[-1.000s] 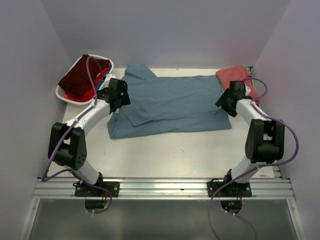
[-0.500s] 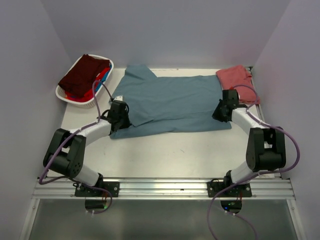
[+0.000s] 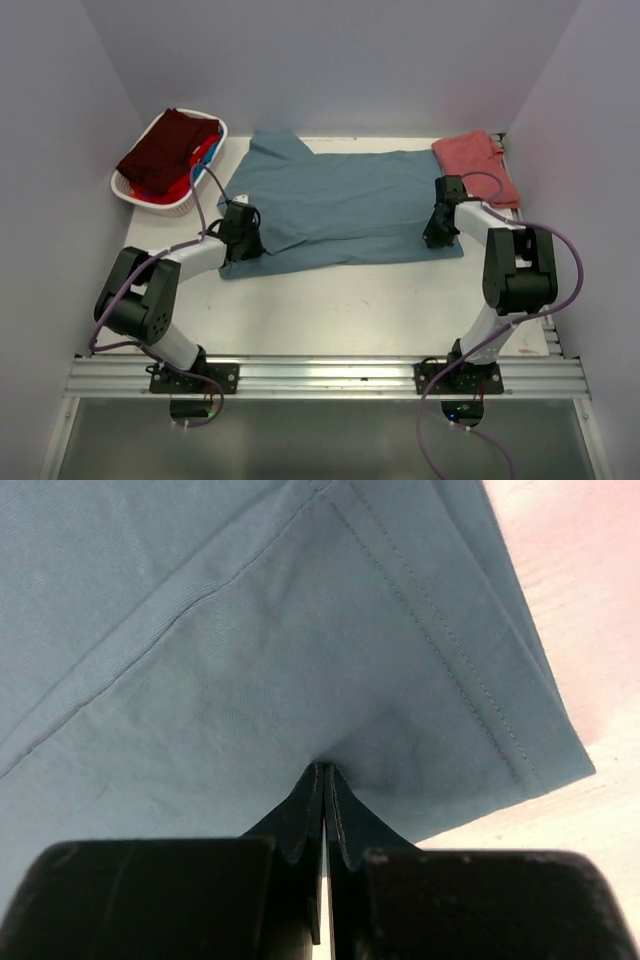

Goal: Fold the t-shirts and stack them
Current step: Fold the tshirt

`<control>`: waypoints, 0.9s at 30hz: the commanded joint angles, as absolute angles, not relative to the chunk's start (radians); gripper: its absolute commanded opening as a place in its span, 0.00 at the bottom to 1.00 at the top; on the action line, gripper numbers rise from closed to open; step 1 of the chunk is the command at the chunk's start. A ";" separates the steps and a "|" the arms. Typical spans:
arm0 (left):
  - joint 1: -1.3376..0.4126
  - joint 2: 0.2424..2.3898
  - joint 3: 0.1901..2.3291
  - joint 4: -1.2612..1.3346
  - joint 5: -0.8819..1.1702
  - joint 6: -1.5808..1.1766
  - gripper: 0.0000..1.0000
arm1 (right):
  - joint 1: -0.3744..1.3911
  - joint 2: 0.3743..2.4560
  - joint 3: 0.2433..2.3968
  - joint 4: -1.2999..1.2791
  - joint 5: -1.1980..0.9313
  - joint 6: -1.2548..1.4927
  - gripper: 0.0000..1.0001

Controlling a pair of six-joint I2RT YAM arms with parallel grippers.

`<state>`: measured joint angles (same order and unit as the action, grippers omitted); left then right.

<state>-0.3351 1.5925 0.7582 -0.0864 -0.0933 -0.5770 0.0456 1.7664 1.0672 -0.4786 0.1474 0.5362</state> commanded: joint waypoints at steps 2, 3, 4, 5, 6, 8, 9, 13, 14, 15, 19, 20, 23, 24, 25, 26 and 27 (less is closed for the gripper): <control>-0.331 1.588 0.732 -0.336 -0.155 -0.610 0.03 | 0.041 1.819 1.049 -0.682 0.313 0.551 0.00; -0.331 1.583 0.726 -0.380 -0.150 -0.621 0.06 | 0.041 1.813 1.043 -0.698 0.330 0.557 0.00; -0.331 1.577 0.715 -0.402 -0.141 -0.627 0.07 | 0.041 1.804 1.026 -0.710 0.357 0.564 0.00; -0.331 1.574 0.707 -0.422 -0.130 -0.638 0.08 | 0.041 1.792 1.022 -0.741 0.374 0.574 0.00; -0.331 1.571 0.703 -0.460 -0.115 -0.646 0.08 | 0.041 1.786 1.019 -0.758 0.397 0.580 0.00; -0.331 1.569 0.684 -0.483 -0.080 -0.653 0.09 | 0.041 1.776 1.011 -0.808 0.442 0.597 0.00; -0.330 1.569 0.681 -0.506 -0.068 -0.655 0.09 | 0.043 1.769 1.009 -0.828 0.460 0.606 0.00; -0.330 1.548 0.666 -0.555 -0.041 -0.663 0.10 | 0.041 1.746 1.000 -0.893 0.515 0.637 0.00; -0.330 1.540 0.663 -0.561 -0.037 -0.660 0.10 | 0.041 1.741 0.999 -0.894 0.512 0.637 0.00; -0.330 1.533 0.657 -0.581 -0.044 -0.661 0.10 | 0.041 1.730 0.999 -0.897 0.512 0.637 0.00; -0.328 1.447 0.614 -0.601 -0.022 -0.684 0.11 | 0.041 1.694 0.991 -0.896 0.503 0.626 0.00; -0.330 1.430 0.612 -0.604 -0.006 -0.689 0.10 | 0.041 1.678 0.996 -0.887 0.491 0.612 0.00; -0.331 1.326 0.641 -0.608 -0.005 -0.712 0.08 | 0.087 1.571 1.022 -0.815 0.349 0.511 0.00; -0.331 1.289 0.666 -0.594 -0.020 -0.707 0.08 | 0.116 1.531 1.029 -0.784 0.266 0.482 0.00; -0.331 1.211 0.682 -0.582 -0.038 -0.700 0.08 | 0.152 1.501 1.055 -0.763 0.243 0.445 0.02; -0.331 1.174 0.699 -0.562 -0.060 -0.693 0.10 | 0.234 1.453 1.074 -0.724 0.214 0.425 0.06; -0.331 1.139 0.727 -0.543 -0.077 -0.684 0.16 | 0.279 1.439 1.092 -0.700 0.177 0.399 0.13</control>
<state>-0.3351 1.2644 0.6586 -0.5404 -0.0143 -0.6937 0.1413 1.5558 1.0138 -0.8104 0.3225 0.5152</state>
